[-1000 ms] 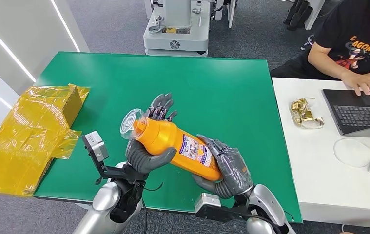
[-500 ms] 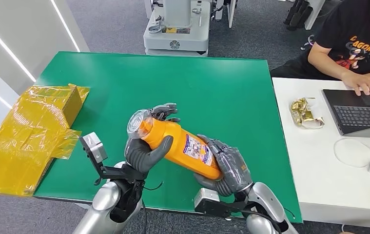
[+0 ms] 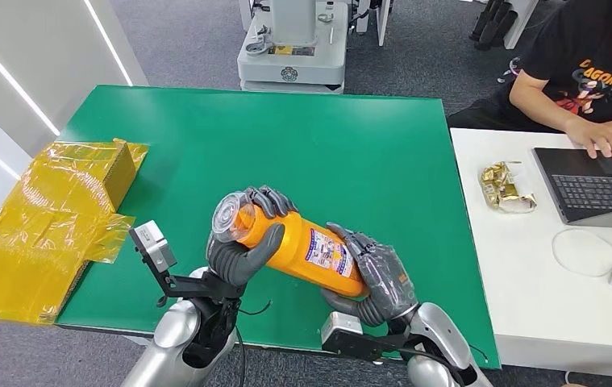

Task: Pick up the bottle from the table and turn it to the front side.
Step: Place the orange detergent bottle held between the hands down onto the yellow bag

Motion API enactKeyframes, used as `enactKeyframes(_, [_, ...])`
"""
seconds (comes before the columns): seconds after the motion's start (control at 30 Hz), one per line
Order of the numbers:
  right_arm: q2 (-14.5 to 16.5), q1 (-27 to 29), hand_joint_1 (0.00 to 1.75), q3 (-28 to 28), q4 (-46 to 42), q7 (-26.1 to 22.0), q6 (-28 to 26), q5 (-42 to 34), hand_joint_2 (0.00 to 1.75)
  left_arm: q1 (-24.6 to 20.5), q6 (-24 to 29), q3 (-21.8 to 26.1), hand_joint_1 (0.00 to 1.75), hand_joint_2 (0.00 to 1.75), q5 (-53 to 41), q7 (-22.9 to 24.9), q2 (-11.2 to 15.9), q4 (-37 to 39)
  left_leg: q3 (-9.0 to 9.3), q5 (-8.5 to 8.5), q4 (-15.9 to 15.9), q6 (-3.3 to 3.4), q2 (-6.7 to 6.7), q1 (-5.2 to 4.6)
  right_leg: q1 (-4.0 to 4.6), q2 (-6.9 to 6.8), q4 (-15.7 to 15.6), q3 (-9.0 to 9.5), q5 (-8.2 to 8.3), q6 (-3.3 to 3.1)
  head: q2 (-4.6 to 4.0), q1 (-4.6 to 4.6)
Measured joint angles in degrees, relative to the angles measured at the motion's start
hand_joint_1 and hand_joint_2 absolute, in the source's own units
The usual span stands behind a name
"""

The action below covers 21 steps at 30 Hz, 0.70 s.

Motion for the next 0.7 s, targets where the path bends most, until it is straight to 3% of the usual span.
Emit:
enactKeyframes(0.2, [0.26,0.18,0.00,0.09,-0.47,-0.14,-0.79,-1.31,1.75,0.01,0.41,0.00,1.75,1.75,0.07,0.00,0.09,0.24,0.00,0.00,0.00,0.00,0.01,0.00,0.00,0.00,0.00,0.00,0.00,0.00,0.00,-0.01])
enactKeyframes(0.43, [1.50,4.32,0.00,-1.54,-6.85,-0.96,-9.55,-7.43,1.75,0.08,2.60,0.00,1.75,1.75,0.69,-0.14,0.58,0.92,-0.01,-0.01,0.00,0.00,-0.01,0.00,0.00,-0.01,-0.01,-0.02,-0.01,0.00,0.00,-0.01])
enactKeyframes(0.7, [3.14,11.94,0.00,-3.50,-17.23,-6.97,-20.58,-15.71,1.75,0.39,5.36,0.86,1.75,1.75,-1.76,-0.91,0.75,0.89,-0.04,-0.02,-0.02,0.01,-0.02,0.00,0.00,-0.03,-0.01,-0.03,-0.04,0.02,0.00,-0.02])
